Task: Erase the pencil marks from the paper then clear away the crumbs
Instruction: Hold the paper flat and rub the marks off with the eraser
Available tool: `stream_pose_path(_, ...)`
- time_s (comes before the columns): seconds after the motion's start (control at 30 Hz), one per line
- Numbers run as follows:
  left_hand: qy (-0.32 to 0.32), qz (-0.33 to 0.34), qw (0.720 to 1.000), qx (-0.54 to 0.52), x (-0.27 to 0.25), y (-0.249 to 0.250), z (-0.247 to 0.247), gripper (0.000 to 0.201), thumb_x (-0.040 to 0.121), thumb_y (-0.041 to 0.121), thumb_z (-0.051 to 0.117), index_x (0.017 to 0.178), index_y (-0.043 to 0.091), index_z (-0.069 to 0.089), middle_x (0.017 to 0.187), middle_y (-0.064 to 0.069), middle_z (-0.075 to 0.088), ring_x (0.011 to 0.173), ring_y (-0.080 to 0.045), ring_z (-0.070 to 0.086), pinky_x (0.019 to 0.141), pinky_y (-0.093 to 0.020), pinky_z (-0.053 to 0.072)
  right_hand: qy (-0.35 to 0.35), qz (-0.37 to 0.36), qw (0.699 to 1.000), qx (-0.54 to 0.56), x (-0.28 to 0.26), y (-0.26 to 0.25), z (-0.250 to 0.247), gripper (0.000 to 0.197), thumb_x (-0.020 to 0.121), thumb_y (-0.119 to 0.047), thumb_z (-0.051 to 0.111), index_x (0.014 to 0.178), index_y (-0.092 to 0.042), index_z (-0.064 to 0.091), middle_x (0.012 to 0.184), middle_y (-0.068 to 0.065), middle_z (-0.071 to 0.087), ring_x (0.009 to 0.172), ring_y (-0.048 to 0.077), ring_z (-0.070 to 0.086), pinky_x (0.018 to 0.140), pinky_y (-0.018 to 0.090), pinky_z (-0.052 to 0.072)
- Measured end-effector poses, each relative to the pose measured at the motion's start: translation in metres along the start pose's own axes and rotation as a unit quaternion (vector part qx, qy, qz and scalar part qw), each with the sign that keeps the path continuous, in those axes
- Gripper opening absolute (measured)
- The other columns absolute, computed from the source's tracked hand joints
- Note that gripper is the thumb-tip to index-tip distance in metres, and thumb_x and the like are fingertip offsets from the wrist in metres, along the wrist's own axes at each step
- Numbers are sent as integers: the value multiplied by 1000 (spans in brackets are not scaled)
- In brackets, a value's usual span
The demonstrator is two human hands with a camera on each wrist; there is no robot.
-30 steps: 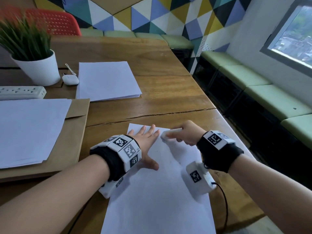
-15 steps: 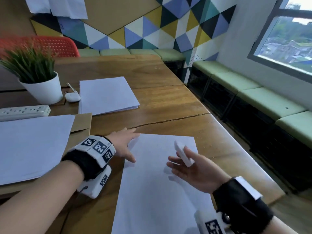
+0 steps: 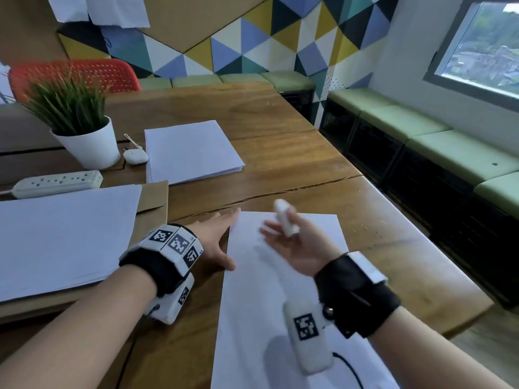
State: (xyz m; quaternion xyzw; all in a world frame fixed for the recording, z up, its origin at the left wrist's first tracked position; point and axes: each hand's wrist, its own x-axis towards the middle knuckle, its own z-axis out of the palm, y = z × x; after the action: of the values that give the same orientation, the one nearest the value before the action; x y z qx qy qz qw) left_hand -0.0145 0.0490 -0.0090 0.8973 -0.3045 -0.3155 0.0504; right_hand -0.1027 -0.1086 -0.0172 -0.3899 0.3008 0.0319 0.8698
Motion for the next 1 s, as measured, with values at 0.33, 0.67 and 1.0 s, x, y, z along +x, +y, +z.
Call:
stream_pose_path(0.33, -19, 10, 998, 64, 5, -6, 1, 107, 79, 46, 67, 150, 20, -8, 157, 7, -16, 145, -17, -12, 118, -48, 3, 299, -230, 926, -9, 32, -12, -20, 28, 95, -34, 46, 89, -8, 55, 67, 1, 46, 56, 12, 48, 61, 25, 43)
stream_pose_path(0.67, -11, 10, 997, 81, 4, -5, 1, 106, 79, 47, 67, 151, 20, -7, 158, 7, -15, 146, -18, -10, 116, -48, 6, -4, -10, 998, 70, 30, 27, 2, 31, 96, -36, 42, 93, -8, 56, 83, 6, 57, 68, 15, 60, 61, 23, 53)
stream_pose_path(1.0, -36, 3, 995, 95, 6, -5, 1, 106, 81, 48, 63, 149, 21, -13, 156, 7, -21, 145, -17, -15, 117, -45, 3, 76, -85, 992, 48, -11, -17, -49, 30, 97, -31, 43, 102, -6, 58, 92, 12, 69, 81, 23, 70, 75, 34, 58)
